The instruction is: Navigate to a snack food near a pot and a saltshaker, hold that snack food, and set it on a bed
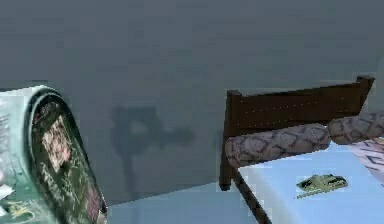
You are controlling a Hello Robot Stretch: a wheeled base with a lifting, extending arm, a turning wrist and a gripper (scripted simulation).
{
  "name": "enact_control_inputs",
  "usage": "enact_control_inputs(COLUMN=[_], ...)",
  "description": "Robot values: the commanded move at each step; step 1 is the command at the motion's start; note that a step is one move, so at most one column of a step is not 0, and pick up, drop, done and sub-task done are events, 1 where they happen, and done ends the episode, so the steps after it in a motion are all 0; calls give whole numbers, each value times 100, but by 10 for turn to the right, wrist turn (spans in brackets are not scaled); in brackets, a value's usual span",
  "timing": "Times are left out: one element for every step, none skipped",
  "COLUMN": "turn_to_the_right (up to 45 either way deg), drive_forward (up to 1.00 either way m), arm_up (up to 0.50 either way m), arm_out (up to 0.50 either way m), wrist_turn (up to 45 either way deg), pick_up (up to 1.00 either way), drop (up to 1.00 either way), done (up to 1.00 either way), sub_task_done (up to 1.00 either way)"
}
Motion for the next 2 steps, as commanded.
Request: enact_control_inputs(turn_to_the_right=[-360, 450], drive_forward=[0, 0], arm_up=[0, 0], arm_out=[0, 0], wrist_turn=[0, 0], pick_up=[0, 0], drop=[0, 0], done=[0, 0], sub_task_done=[0, 0])
